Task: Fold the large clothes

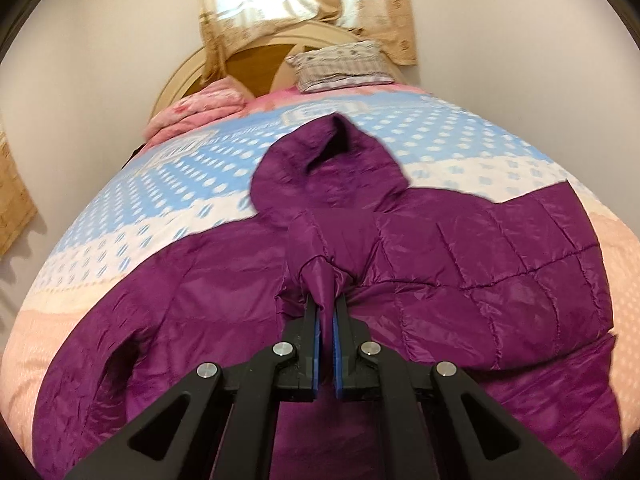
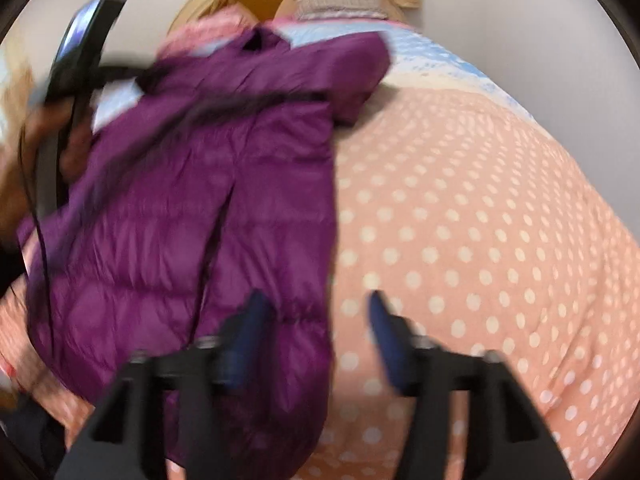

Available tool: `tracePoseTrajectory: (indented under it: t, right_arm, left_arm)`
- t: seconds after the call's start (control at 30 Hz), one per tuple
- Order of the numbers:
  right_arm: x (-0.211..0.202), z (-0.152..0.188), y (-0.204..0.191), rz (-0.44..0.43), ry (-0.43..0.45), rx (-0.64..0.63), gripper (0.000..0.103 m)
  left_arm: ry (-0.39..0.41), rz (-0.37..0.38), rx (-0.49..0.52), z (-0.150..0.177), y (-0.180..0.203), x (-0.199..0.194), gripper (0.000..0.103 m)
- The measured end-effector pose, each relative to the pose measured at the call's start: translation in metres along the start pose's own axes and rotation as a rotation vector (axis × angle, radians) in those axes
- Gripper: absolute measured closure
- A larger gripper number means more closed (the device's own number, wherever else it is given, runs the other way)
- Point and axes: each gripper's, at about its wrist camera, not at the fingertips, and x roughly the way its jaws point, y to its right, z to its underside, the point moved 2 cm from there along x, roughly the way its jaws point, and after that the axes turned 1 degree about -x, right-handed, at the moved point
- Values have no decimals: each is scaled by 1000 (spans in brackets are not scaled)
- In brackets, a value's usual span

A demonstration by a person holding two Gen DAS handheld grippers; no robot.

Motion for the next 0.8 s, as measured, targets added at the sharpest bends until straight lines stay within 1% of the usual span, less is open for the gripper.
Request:
tracePoseTrajectory:
  t: [0.1, 0.2, 0.27, 0.3, 0.33, 0.37, 0.4, 0.47, 0.53, 0.57, 0.63, 0.67, 0.7, 0.73, 0.77, 0.8]
  right_arm:
    - [0, 0, 2, 6, 11, -3, 39]
    - [1, 3, 4, -10, 8, 5, 39]
    - [1, 5, 3, -5, 5, 0, 39]
    - [2, 1, 4, -6, 0, -3, 39]
    - [7, -15, 6, -6, -4, -5, 39]
    - [6, -18, 6, -3, -6, -8, 39]
    - [6, -26, 6, 3, -7, -9, 40]
    - [4, -46, 7, -1, 7, -1, 44]
    - [1, -61, 7, -3, 23, 5, 45]
    - [-1, -74, 7, 0, 45, 6, 45]
    - [-2, -96, 7, 20, 88, 3, 45]
    - [3, -112, 6, 29, 107, 4, 46]
    - [8, -121, 4, 36, 116, 8, 49]
    - [15, -137, 6, 45, 127, 15, 54]
    - [20, -145, 6, 53, 137, 20, 56]
    - [28, -158, 4, 66, 154, 15, 57]
  left_arm:
    - [-11, -18, -30, 10, -19, 3, 99]
    - [-11, -63, -49, 20, -41, 6, 99]
    - [-21, -87, -42, 28, -52, 11, 99]
    - [-25, -96, -34, 31, -54, 12, 99]
    - [-30, -103, -28, 36, -56, 13, 99]
    - [-35, -110, -24, 40, -58, 15, 99]
    - [-44, -117, -25, 43, -59, 17, 96]
    - [-77, -103, -41, 48, -60, 24, 96]
    - [-111, -93, -55, 50, -61, 28, 92]
    - [-115, -90, -70, 50, -62, 29, 88]
    - [-99, -98, -100, 49, -66, 26, 72]
    - [-69, -113, -123, 46, -70, 20, 52]
    - [-44, -125, -141, 44, -73, 15, 35]
    - [-14, -138, -168, 42, -77, 10, 27]
    - [23, -150, -201, 39, -82, 4, 18]
    - [54, -159, -230, 36, -87, -1, 12]
